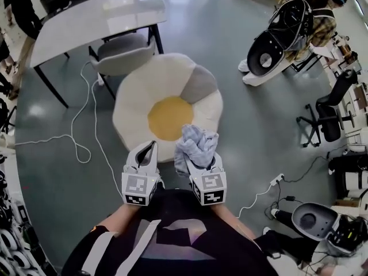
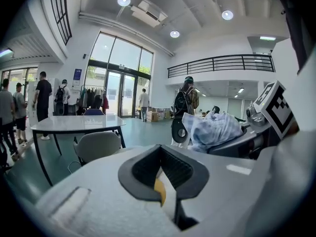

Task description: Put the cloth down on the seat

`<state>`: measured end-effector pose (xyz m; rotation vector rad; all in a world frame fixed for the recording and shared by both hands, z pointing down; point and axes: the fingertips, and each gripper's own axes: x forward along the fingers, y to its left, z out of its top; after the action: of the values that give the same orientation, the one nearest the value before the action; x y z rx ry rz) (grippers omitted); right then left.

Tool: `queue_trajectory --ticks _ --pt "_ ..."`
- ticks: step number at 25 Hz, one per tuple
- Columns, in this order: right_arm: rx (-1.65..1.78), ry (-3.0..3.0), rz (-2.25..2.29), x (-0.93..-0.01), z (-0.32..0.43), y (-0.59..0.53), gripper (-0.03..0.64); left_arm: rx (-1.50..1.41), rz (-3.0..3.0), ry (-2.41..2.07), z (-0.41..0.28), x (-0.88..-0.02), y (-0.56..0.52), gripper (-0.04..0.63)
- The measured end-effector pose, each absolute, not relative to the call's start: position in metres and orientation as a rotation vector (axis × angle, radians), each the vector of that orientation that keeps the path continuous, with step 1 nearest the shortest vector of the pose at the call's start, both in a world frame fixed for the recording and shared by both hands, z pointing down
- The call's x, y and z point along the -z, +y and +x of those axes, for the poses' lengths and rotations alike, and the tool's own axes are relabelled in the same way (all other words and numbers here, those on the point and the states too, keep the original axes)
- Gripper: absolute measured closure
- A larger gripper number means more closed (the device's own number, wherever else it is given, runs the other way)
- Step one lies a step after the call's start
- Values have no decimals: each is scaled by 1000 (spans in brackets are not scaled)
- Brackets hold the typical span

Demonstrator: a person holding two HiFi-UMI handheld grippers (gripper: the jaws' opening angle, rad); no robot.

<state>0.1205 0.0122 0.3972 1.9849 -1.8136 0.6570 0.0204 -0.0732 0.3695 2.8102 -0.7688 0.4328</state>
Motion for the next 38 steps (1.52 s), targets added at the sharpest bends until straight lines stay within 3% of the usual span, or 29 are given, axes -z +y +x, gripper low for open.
queue_trajectory --ticks 23,38 --pt "-606 -1801 1959 -379 133 -83 365 -366 2795 -845 18 -361 -165 597" --pt "-656 -1913 1766 -422 207 -110 364 -469 2696 -1012 85 -390 -172 597"
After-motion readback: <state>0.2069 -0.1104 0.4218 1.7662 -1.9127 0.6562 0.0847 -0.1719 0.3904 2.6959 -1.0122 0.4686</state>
